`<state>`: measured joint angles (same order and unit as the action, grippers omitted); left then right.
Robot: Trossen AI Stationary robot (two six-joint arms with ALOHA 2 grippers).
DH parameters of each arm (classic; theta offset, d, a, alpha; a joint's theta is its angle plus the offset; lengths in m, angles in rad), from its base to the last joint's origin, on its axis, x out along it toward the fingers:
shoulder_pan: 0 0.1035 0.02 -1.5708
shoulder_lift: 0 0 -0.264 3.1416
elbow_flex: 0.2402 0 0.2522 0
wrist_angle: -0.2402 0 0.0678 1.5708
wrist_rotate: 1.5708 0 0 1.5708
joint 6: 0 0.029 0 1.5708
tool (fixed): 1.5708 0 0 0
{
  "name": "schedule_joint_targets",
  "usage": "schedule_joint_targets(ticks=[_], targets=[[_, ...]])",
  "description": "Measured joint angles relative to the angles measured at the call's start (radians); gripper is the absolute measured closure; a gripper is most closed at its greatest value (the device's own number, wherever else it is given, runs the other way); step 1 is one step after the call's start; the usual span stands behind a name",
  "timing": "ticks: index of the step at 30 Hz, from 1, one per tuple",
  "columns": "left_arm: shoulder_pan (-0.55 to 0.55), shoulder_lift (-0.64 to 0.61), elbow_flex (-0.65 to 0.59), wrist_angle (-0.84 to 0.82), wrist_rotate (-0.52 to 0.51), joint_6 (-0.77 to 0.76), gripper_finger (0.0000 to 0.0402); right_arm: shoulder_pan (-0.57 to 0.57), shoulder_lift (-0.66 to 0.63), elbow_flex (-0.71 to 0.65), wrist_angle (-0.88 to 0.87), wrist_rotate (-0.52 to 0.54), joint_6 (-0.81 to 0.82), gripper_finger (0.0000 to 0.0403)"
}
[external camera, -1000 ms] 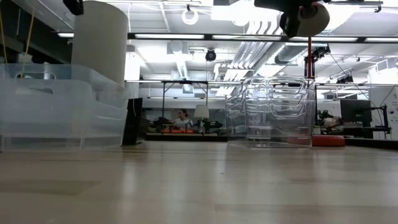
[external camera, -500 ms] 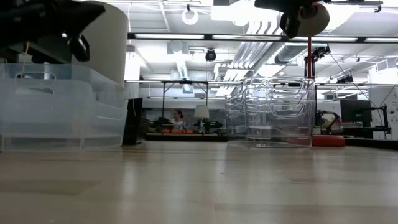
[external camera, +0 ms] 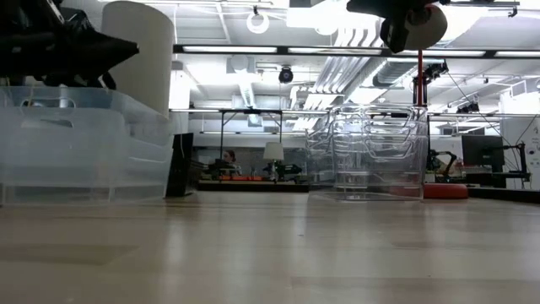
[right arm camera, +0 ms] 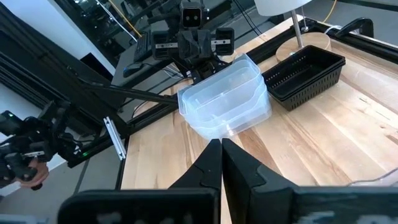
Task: Stack baskets by color
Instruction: Return to Home Position
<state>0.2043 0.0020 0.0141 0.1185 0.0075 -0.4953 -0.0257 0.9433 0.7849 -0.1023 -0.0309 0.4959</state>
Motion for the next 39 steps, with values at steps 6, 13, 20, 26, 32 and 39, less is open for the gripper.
schedule_joint_targets(ticks=[6,13,20,26,32,39], targets=[[0.032,0.002,-0.003,-0.063,0.074,0.058,0.0401,0.0,0.0,0.0,-0.038,-0.004,0.059,0.0403],[0.044,0.004,-0.002,-0.064,0.078,0.061,0.0401,0.009,-0.047,-0.04,-0.065,-0.009,0.048,0.0403],[0.044,0.005,-0.002,-0.07,0.077,0.061,0.0401,0.008,-0.245,-0.253,0.052,-0.012,0.046,0.0403],[0.044,0.005,-0.002,-0.07,0.075,0.061,0.0401,0.008,-0.473,-0.429,0.123,-0.011,0.023,0.0403],[0.044,0.005,-0.002,-0.07,0.075,0.061,0.0401,0.013,-0.694,-0.503,0.122,-0.01,-0.035,0.0403],[0.044,0.005,-0.002,-0.07,0.075,0.061,0.0401,0.029,-0.849,-0.508,0.058,0.034,-0.215,0.0403]])
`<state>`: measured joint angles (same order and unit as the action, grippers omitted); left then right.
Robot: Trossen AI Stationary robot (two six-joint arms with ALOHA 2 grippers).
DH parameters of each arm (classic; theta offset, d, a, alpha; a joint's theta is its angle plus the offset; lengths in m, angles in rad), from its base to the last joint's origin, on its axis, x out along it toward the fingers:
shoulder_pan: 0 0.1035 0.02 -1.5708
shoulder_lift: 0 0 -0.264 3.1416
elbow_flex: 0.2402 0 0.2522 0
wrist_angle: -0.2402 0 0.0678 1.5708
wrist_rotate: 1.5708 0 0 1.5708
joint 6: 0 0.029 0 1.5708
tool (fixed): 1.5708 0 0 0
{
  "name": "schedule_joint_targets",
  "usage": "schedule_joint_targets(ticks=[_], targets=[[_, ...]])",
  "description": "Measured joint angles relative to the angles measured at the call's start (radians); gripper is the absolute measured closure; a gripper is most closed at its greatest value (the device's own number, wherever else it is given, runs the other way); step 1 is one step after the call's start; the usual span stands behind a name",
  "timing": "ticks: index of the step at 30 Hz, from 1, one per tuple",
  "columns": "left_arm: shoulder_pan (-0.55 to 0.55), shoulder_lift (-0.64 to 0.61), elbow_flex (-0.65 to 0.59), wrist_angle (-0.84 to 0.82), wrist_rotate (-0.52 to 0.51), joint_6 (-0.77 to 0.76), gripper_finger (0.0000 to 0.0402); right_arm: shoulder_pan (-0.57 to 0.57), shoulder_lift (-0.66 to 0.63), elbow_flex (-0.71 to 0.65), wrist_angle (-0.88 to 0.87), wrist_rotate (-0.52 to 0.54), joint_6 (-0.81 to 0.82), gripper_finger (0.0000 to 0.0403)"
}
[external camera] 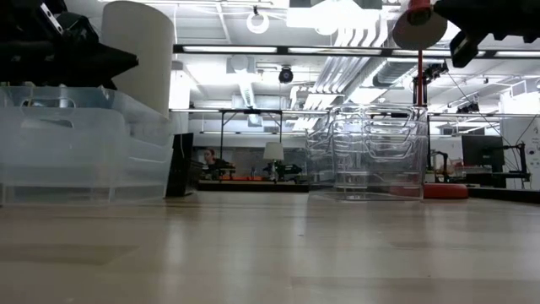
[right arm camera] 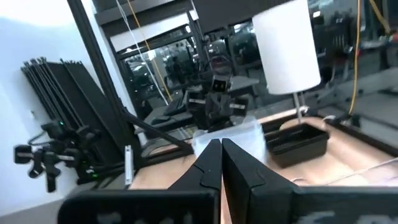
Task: Stack baskets by color
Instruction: Return to Home Position
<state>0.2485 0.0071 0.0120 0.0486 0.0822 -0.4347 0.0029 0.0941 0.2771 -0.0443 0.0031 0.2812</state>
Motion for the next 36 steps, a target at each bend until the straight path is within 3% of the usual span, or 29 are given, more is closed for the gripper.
schedule_joint_targets(ticks=[9,15,18,26,33,36], targets=[[0.0,0.0,0.0,0.0,0.0,0.0,0.0401,0.0,-0.087,0.0,-0.116,0.015,-0.058,0.0403],[0.0,0.0,0.0,0.0,0.0,0.0,0.0401,0.009,-0.089,-0.141,0.087,-0.021,-0.019,0.0403],[0.0,0.0,0.0,0.0,0.0,0.0,0.0401,0.023,-0.089,-0.215,0.152,0.01,-0.038,0.0403],[0.0,0.0,0.0,0.0,0.0,0.0,0.0401,0.024,-0.086,-0.267,0.077,0.09,-0.087,0.0403],[0.0,0.0,0.0,0.0,0.0,0.0,0.0401,0.024,-0.086,-0.267,0.078,0.098,0.08,0.0403],[0.0,0.0,0.0,0.0,0.0,0.0,0.0401,0.024,-0.086,-0.267,0.078,0.097,0.077,0.0403]])
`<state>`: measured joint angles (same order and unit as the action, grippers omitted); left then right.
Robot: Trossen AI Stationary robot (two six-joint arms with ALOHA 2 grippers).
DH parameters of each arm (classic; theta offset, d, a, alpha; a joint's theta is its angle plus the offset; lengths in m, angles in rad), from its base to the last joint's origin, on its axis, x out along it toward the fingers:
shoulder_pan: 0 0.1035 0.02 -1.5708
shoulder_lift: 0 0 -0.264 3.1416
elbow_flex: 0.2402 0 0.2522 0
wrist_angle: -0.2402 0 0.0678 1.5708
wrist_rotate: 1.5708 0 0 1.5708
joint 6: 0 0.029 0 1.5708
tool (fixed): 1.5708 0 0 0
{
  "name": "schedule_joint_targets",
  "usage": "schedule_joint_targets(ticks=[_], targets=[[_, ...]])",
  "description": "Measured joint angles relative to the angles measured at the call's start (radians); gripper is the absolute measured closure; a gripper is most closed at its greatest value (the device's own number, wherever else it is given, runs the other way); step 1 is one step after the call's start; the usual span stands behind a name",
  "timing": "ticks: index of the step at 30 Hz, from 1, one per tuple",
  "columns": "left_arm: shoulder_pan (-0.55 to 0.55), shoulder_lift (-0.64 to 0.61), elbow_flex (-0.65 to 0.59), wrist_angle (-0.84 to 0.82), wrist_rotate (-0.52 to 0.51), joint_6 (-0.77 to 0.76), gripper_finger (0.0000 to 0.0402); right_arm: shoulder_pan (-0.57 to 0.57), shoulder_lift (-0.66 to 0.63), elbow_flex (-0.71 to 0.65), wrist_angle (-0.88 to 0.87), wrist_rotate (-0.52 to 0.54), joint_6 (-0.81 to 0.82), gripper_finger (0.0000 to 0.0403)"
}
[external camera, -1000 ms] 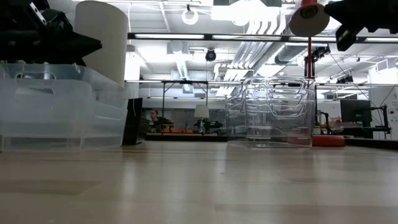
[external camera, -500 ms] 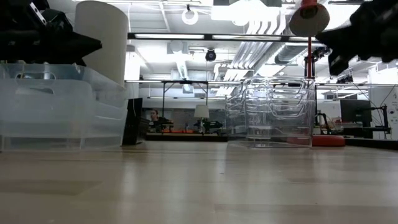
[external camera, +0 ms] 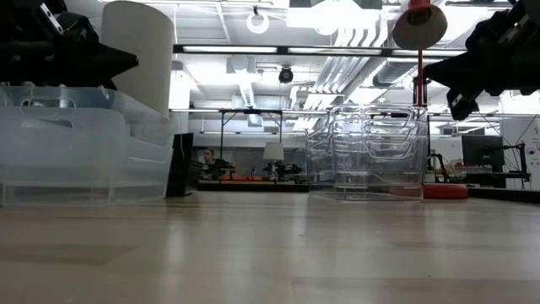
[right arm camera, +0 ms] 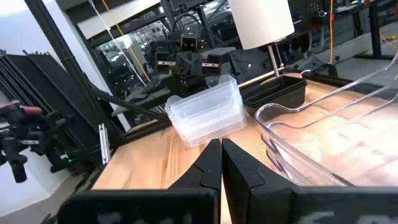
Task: Stack baskets by color
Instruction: Return to Home Position
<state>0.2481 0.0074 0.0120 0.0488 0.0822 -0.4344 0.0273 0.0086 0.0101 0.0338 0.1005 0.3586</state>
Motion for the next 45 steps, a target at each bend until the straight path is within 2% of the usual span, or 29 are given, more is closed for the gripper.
schedule_joint_targets(ticks=[13,26,45], targets=[[-0.026,-0.003,0.0,-0.026,-0.019,0.0,0.0401,-0.001,-0.008,0.0,0.0,-0.003,0.003,0.0403],[-0.213,0.0,0.0,-0.03,-0.042,0.0,0.0401,-0.001,0.005,-0.001,0.0,-0.003,0.001,0.0403],[-0.224,0.0,0.0,-0.03,-0.042,0.0,0.0401,-0.001,0.005,-0.001,0.0,-0.003,0.0,0.0403]])
